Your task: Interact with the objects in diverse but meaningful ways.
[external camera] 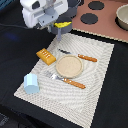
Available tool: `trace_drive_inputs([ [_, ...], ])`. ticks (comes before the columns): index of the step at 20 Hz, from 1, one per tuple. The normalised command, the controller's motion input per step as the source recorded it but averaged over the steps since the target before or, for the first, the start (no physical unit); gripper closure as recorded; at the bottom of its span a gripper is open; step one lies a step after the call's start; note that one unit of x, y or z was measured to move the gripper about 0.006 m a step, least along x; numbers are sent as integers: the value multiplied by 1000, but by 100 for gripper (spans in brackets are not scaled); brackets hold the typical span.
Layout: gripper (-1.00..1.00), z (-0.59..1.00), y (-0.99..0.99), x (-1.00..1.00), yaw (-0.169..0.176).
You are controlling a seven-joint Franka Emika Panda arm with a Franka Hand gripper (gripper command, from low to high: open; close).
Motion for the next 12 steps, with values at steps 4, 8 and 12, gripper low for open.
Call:
trace_drive_inputs([
  [4, 100, 654, 296, 981, 0],
  [8, 100, 366, 335, 941, 0],
  [12, 100, 171, 410, 902, 0],
])
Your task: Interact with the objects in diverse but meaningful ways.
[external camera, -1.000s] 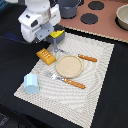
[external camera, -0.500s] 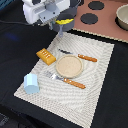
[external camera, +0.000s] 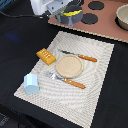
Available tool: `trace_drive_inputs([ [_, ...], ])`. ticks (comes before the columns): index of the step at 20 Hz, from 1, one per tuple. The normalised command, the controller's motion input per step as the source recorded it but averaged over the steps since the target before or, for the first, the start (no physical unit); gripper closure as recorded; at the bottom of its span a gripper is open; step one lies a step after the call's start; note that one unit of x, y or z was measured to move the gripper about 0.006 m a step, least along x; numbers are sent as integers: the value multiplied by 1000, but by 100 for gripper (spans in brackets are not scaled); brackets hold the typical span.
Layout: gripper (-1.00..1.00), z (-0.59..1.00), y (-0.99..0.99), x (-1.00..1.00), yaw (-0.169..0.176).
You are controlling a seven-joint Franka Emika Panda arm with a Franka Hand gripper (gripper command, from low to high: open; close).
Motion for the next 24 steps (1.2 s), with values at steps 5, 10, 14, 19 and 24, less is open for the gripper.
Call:
trace_drive_inputs([
  [5, 100, 147, 413, 919, 0],
  [10, 100, 141, 427, 933, 0],
  [14, 100, 258, 431, 921, 0],
  [19, 100, 315, 441, 871, 0],
  [24, 100, 376, 507, 735, 0],
])
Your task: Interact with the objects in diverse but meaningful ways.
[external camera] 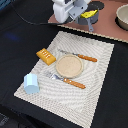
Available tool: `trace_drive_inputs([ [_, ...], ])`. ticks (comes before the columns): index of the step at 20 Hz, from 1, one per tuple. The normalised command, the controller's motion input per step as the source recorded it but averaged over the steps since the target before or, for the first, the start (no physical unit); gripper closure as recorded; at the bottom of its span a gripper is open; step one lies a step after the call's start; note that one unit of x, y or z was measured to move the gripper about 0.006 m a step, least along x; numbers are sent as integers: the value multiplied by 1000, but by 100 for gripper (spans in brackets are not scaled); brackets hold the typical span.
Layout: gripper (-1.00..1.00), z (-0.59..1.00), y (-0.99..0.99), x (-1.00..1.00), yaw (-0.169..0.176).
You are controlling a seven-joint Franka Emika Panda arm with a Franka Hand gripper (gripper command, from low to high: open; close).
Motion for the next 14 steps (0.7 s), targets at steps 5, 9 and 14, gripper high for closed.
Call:
trace_drive_inputs([
  [5, 100, 284, 612, 595, 0],
  [9, 100, 239, 718, 490, 0],
  [14, 100, 257, 725, 509, 0],
])
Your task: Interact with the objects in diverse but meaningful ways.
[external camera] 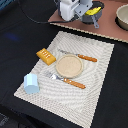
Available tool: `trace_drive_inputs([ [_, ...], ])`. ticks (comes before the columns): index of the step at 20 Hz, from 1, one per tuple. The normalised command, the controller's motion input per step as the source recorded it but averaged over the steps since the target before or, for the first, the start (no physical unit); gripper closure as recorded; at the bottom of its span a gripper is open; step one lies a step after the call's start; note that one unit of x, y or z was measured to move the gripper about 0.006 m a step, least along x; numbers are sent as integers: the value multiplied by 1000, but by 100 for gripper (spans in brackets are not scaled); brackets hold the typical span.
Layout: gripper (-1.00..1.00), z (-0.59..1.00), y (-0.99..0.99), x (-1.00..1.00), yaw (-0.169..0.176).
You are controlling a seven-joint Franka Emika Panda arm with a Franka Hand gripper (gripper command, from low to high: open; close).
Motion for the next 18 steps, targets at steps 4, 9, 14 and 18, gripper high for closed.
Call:
trace_drive_inputs([
  [4, 100, 218, 704, 526, 0],
  [9, 100, 122, 669, 573, 0],
  [14, 100, 45, 567, 677, 0],
  [18, 100, 0, 446, 709, -1],
])
